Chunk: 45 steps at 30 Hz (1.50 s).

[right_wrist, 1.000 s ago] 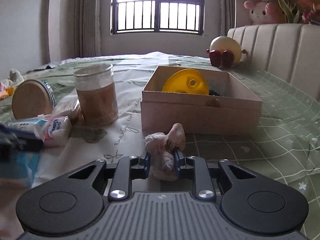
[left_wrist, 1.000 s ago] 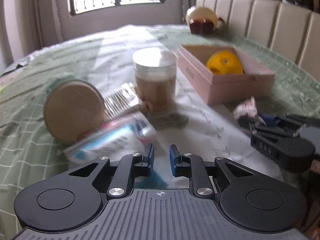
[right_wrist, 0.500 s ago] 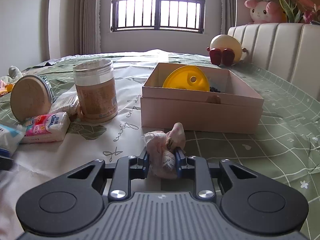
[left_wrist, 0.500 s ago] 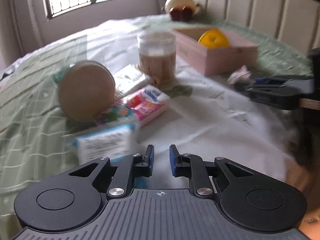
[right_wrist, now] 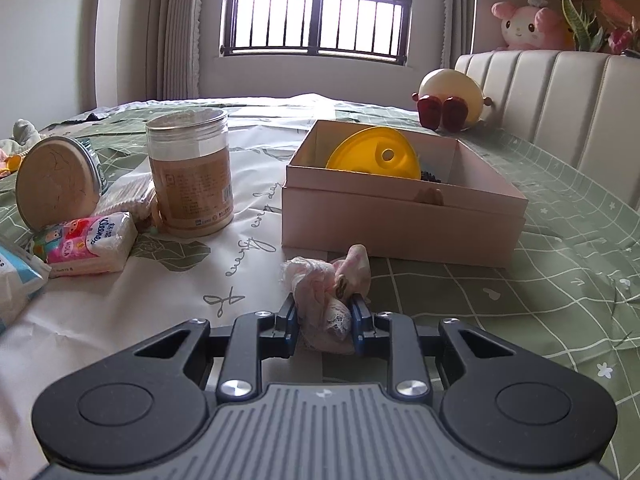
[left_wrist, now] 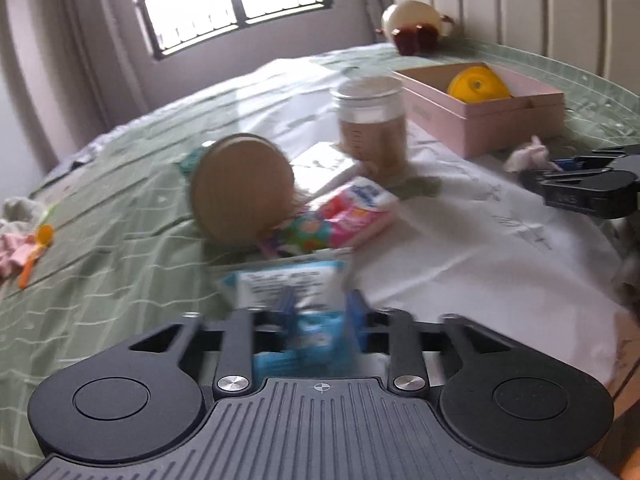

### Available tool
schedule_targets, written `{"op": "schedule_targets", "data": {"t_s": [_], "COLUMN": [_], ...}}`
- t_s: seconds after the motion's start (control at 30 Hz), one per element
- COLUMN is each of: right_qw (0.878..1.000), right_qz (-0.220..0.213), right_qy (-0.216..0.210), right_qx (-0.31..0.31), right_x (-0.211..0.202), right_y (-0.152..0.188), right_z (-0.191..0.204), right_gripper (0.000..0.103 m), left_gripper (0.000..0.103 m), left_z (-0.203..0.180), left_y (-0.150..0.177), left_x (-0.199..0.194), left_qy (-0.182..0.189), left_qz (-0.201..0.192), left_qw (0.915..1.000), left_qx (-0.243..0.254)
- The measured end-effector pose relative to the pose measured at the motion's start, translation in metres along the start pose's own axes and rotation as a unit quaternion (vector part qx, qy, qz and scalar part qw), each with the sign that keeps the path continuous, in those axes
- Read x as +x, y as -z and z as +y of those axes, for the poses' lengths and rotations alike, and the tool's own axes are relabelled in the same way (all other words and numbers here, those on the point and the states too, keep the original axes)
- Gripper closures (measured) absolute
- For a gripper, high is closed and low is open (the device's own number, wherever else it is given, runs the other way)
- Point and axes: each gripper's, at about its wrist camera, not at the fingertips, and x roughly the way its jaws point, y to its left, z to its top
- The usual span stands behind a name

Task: Organize soft objects
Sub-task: 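Close the left tool on the blue tissue pack while the right holds the pink plush, then lower the blue pack into the pink box with the left tool while the right drops the plush in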

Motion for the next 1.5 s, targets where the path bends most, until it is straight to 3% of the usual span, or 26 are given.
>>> {"op": "schedule_targets", "data": {"t_s": [0.03,0.23,0.33,0.43,0.6,0.7,0.83,0.87,1.07,1.2,1.37,1.5], "right_qw": [1.0,1.0,1.0,1.0,1.0,1.0,0.999,0.999,0.997,0.999,0.994,0.997], "right_qz": [0.0,0.002,0.003,0.004,0.007,0.011,0.016,0.019,0.039,-0.01,-0.096,-0.077], "right_qy": [0.0,-0.003,-0.003,-0.004,-0.007,-0.012,-0.025,-0.033,-0.047,-0.031,-0.004,-0.021], "right_qx": [0.0,0.0,0.0,-0.001,-0.001,-0.008,-0.029,-0.034,-0.039,-0.034,-0.05,-0.011], "right_x": [0.0,0.001,0.001,0.002,0.002,0.0,-0.022,-0.029,-0.07,-0.092,-0.085,-0.027], "right_y": [0.0,0.0,0.0,0.0,-0.001,-0.003,-0.005,-0.005,-0.006,-0.035,-0.1,-0.15], "right_z": [0.0,-0.001,-0.001,-0.001,-0.003,-0.003,-0.007,-0.01,-0.046,-0.077,-0.106,-0.131], "right_gripper": [0.079,0.077,0.077,0.077,0.077,0.077,0.079,0.079,0.079,0.08,0.08,0.08], "left_gripper": [0.049,0.031,0.034,0.035,0.033,0.034,0.039,0.044,0.047,0.047,0.047,0.046], "left_z": [-0.002,-0.005,-0.001,0.008,0.034,0.036,0.036,0.035,0.009,-0.012,-0.028,-0.038], "left_y": [-0.001,0.004,0.003,0.003,0.008,0.005,0.004,0.005,0.001,-0.046,-0.166,-0.25], "left_x": [0.001,0.004,-0.004,-0.017,0.002,0.014,0.016,0.013,-0.002,-0.009,0.008,0.08], "left_qy": [0.007,0.036,0.034,-0.016,-0.01,-0.005,0.022,0.038,0.134,0.21,0.249,0.313], "left_qz": [0.001,-0.006,-0.018,-0.029,0.027,0.034,0.018,0.014,0.01,-0.03,-0.104,-0.079], "left_qw": [1.0,0.9993,0.9992,0.9994,0.9988,0.9976,0.9964,0.996,0.99,0.9766,0.9629,0.9455], "left_qx": [0.004,0.008,0.004,0.011,-0.04,-0.06,-0.079,-0.079,-0.042,-0.032,-0.016,-0.045]}}
